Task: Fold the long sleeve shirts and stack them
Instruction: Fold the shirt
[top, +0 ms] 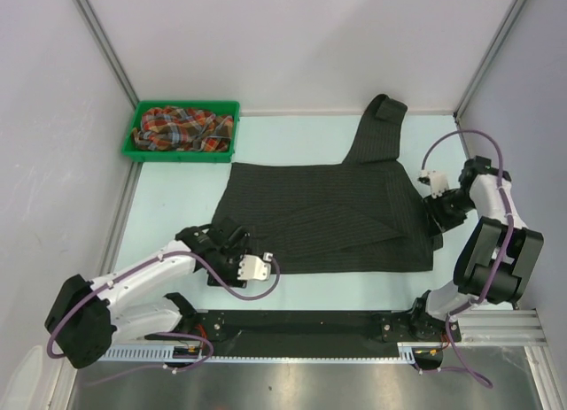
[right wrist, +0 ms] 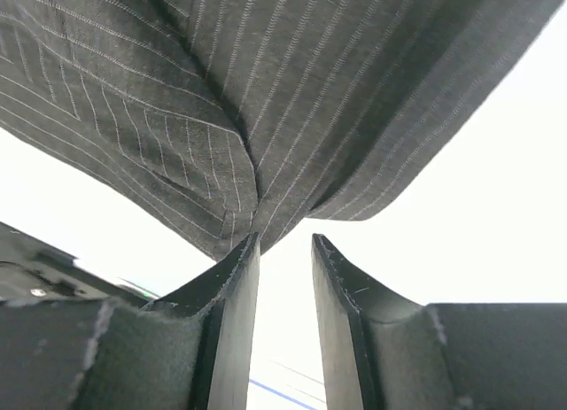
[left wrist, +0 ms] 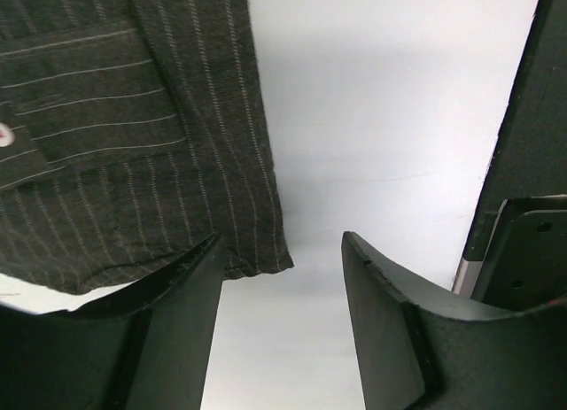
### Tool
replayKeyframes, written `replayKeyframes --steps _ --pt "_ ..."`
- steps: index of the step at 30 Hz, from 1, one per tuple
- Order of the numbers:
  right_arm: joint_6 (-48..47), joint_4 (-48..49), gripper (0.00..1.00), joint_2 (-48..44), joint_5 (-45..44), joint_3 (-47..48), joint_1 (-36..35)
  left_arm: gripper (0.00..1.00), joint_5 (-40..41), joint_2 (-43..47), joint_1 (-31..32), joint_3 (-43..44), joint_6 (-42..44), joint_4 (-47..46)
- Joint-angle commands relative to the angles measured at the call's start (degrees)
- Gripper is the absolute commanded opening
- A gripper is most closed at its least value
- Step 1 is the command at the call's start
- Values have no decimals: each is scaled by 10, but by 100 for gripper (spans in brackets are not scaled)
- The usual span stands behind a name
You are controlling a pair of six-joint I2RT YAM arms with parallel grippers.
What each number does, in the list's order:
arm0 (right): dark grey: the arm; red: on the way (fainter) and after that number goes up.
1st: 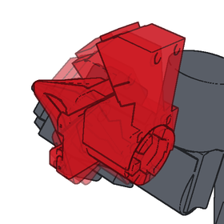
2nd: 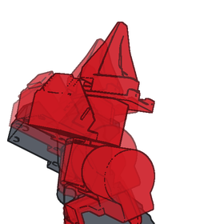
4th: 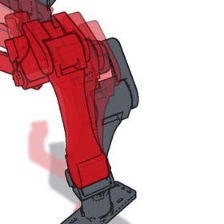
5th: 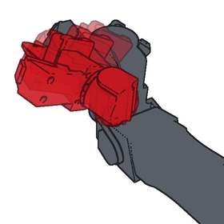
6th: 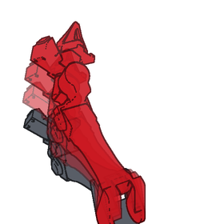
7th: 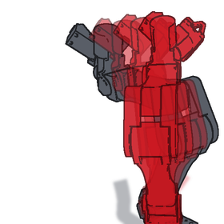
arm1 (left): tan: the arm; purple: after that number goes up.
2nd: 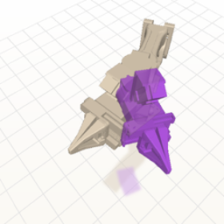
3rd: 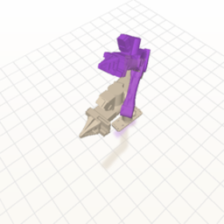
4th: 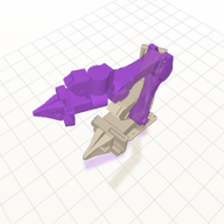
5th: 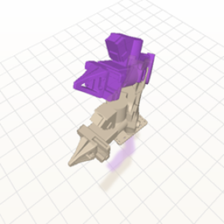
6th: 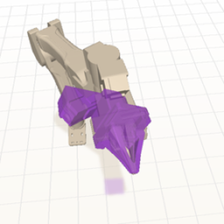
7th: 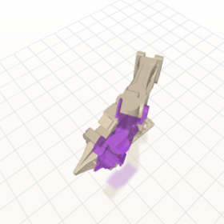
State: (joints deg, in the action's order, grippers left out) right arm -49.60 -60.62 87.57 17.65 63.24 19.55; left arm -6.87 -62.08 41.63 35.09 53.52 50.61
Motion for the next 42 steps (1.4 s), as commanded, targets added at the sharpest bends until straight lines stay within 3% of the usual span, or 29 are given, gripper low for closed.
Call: replayKeyframes --steps 1,5,6,7,12,21,27,42 --pt "20 -56 36 32 84 56 40 63 -38 28 -25 52 -21 1" --pt "91 -25 38 74 177 143 39 74 -134 -24 -118 165 -31 -3" --pt "131 -12 39 83 191 160 36 89 -153 -43 -138 190 -30 1" --pt "152 25 39 94 206 192 27 92 -168 -61 -173 217 -32 2" --pt "269 181 40 170 214 236 -13 98 -244 -209 -242 389 -79 -16" --pt "433 326 45 358 230 362 -57 98 -203 -345 -280 498 -175 -158" --pt "465 388 48 402 210 383 -83 94 -195 -422 -297 565 -167 -140" --pt "492 426 52 444 183 407 -89 93 -157 -534 -310 654 -147 -145"
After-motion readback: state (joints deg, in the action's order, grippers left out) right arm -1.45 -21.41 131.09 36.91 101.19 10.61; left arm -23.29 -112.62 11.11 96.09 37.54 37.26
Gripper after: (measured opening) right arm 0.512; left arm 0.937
